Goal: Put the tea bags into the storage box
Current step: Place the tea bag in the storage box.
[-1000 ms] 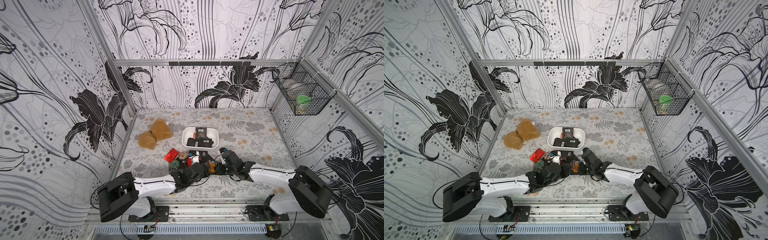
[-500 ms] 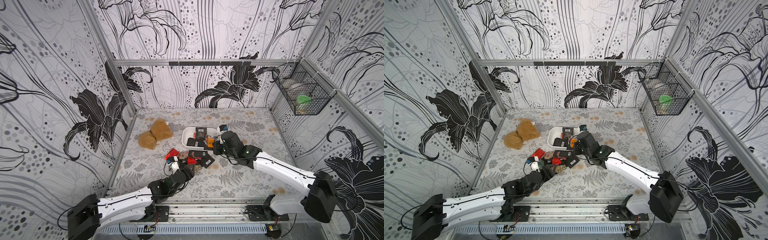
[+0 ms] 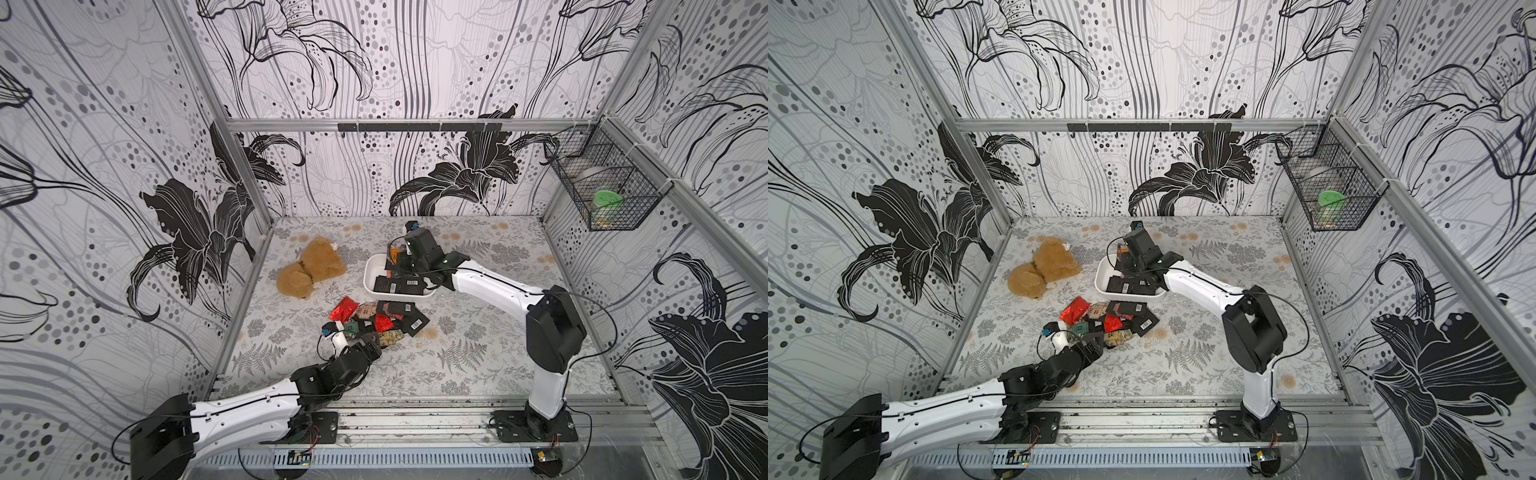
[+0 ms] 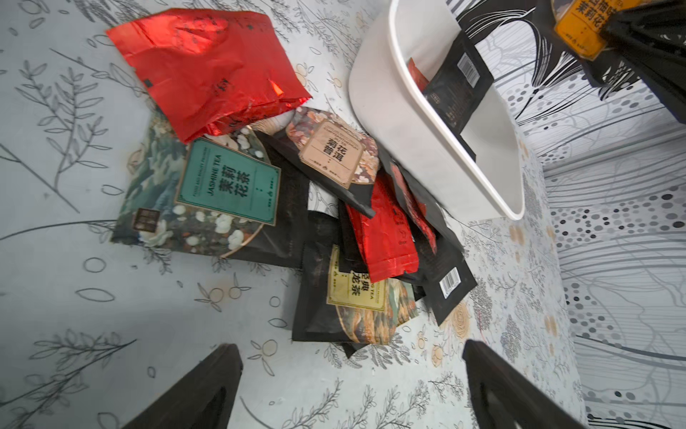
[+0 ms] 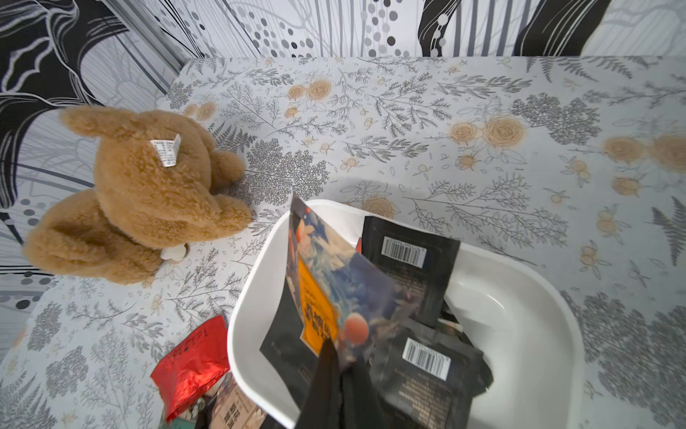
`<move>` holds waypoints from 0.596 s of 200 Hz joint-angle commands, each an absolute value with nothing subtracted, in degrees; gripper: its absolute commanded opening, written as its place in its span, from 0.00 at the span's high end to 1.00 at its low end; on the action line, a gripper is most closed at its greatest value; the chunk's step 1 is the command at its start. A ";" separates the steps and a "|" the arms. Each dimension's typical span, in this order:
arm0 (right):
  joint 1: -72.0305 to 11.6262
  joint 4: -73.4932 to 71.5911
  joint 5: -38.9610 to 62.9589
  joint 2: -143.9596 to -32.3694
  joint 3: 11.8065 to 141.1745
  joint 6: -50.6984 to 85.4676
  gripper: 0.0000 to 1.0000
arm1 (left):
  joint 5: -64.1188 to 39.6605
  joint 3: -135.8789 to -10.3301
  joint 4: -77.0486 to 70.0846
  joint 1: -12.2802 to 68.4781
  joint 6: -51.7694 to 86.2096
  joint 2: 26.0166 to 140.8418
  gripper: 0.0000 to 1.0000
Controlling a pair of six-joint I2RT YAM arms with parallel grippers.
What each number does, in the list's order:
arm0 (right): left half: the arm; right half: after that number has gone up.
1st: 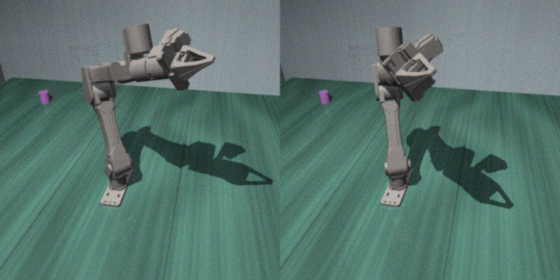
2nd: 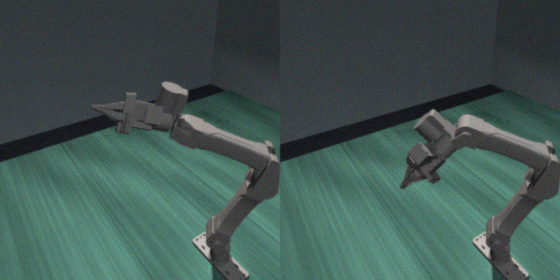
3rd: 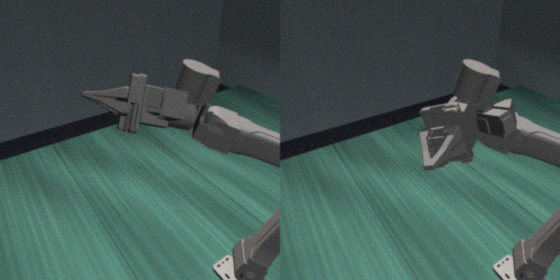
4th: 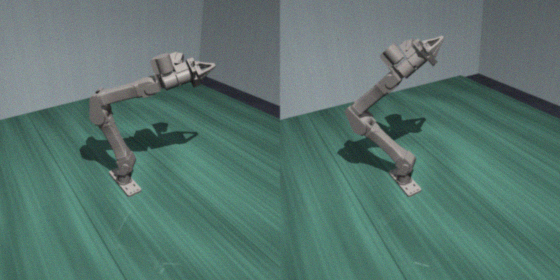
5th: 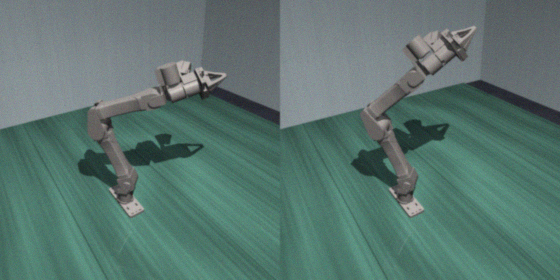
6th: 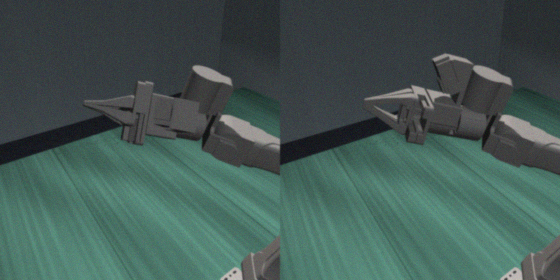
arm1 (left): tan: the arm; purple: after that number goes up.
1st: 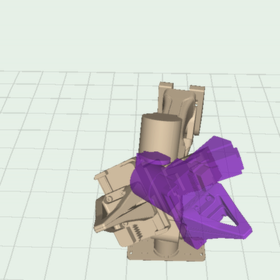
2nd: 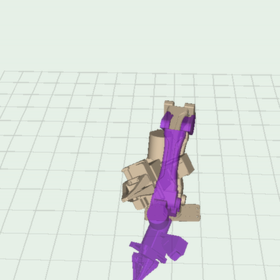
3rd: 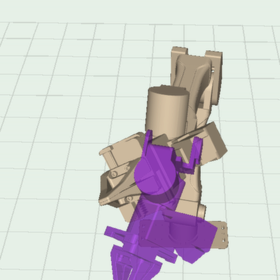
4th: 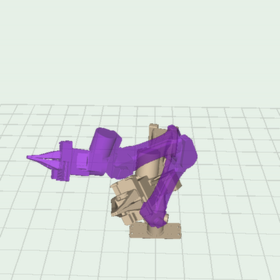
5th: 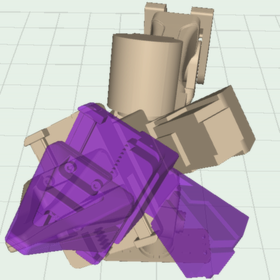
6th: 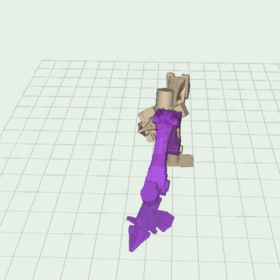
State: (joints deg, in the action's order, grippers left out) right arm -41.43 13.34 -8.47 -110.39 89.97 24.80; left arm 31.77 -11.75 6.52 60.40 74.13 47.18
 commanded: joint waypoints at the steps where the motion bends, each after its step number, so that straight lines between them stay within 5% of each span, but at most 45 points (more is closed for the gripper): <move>1: -40.57 15.97 -8.09 -113.53 94.10 23.15 1.00 | 34.96 -10.51 7.53 60.66 75.37 46.49 0.03; 50: -39.38 18.01 -12.38 -118.48 96.97 21.93 1.00 | 37.62 -10.97 11.26 60.58 76.37 46.29 0.03; 92: -38.93 19.91 -13.05 -119.25 96.54 21.67 0.70 | 41.94 -14.35 17.76 60.56 73.60 46.46 0.03; 119: -38.93 17.34 -14.00 -112.78 90.28 20.71 0.64 | 45.43 -17.63 21.79 60.53 73.64 48.90 0.02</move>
State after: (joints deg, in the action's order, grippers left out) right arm -39.13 17.89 -12.05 -118.61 95.37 21.91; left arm 40.34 -14.04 17.47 60.40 74.98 47.44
